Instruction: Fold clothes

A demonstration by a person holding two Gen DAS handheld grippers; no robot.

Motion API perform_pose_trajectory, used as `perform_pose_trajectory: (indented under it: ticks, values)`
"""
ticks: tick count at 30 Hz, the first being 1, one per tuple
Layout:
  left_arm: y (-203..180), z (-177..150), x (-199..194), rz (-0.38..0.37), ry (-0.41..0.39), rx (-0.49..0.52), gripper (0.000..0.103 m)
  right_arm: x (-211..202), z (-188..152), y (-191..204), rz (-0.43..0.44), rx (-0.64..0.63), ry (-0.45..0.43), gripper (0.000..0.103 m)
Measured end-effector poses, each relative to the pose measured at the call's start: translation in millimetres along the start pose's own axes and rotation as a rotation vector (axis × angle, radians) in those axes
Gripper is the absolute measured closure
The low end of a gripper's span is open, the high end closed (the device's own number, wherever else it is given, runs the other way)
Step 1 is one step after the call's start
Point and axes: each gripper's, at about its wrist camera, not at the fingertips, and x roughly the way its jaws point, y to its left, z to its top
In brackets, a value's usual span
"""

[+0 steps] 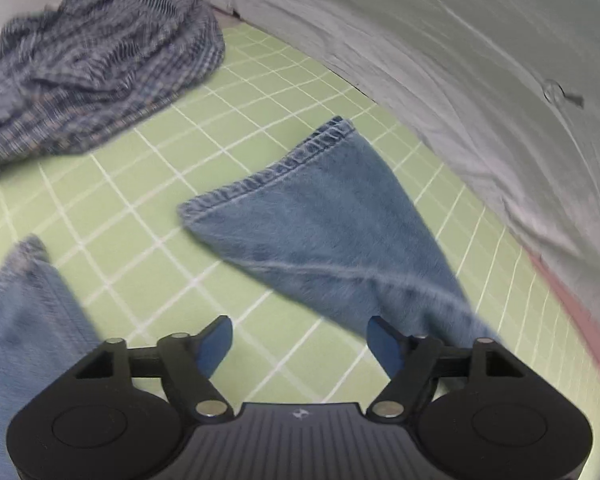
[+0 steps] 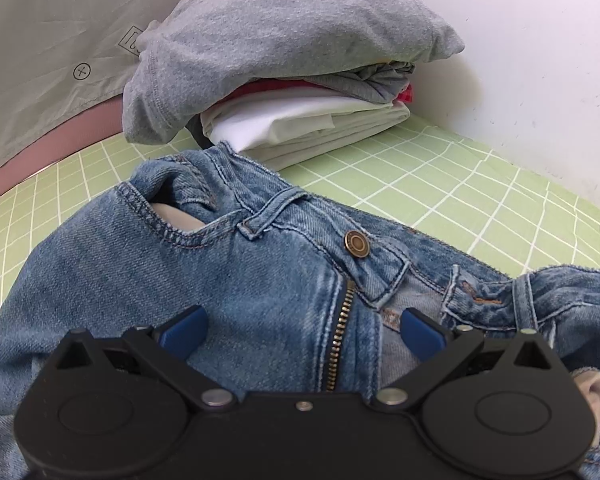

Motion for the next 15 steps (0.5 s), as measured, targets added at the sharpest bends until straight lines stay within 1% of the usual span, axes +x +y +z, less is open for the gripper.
perform_pose_trajectory:
  ticks: [1, 4, 8, 10, 15]
  values:
    - [0, 3, 5, 0.006, 0.001, -0.022, 0.021, 0, 0, 0, -0.001, 0.001, -0.005, 0.0]
    - [-2, 12, 18, 0.042, -0.004, -0.078, 0.021, 0, -1, 1, -0.004, 0.001, -0.016, 0.0]
    - [-8, 19, 27, 0.072, -0.031, -0.048, 0.021, -1, -1, 1, -0.006, 0.003, -0.024, 0.0]
    - [-9, 21, 29, 0.076, -0.043, -0.058, 0.021, -1, -2, 1, -0.008, 0.004, -0.028, 0.0]
    - [-7, 28, 32, 0.074, -0.064, -0.131, 0.017, -2, -2, 2, -0.01, 0.005, -0.032, 0.0]
